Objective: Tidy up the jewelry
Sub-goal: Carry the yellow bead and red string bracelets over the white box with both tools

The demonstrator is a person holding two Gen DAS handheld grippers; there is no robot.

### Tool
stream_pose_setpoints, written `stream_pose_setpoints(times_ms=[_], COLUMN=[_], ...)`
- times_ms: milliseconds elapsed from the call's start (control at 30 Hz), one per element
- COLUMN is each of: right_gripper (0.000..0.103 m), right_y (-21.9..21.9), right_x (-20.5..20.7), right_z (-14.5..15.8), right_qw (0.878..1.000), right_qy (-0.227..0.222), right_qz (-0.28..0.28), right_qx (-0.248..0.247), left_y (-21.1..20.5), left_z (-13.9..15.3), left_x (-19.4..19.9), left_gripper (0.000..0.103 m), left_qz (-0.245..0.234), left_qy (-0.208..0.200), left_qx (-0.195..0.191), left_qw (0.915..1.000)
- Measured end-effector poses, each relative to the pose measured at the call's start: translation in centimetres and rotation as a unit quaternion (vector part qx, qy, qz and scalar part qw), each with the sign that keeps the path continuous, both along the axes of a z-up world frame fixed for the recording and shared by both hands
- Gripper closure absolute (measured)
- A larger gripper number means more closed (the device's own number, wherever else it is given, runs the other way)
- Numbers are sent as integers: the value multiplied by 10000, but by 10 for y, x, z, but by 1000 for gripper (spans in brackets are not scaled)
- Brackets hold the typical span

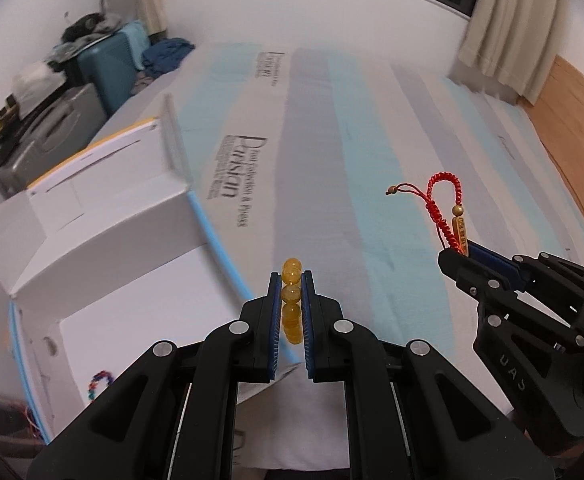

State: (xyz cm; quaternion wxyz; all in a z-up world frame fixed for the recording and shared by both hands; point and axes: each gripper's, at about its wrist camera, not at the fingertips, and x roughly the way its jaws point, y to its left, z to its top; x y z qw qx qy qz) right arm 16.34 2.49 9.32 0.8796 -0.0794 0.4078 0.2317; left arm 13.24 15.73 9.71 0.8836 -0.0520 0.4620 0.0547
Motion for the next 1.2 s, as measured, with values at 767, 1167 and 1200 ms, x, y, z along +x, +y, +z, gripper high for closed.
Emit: stream_pose_setpoints(times_ms=[767, 1167, 1200], right_gripper=[90, 90, 90], right_y=[170, 214, 216], right_x=[-62, -58, -58], right_z=[-18, -66, -70], right_qw=[9919, 9839, 9833], right_qy=[197, 859, 913], right_qz=[1229, 1382, 1377], right_qx=[-239, -734, -761], left_y=[155, 197, 199], left_z=[-28, -78, -83], left_x=[-89, -101, -101], left_gripper=[94, 94, 94], left_qz=[1189, 1412, 1420], left_qy=[436, 1036, 1086], left_qx=[-136, -408, -426], left_qw=[9919, 9837, 9830])
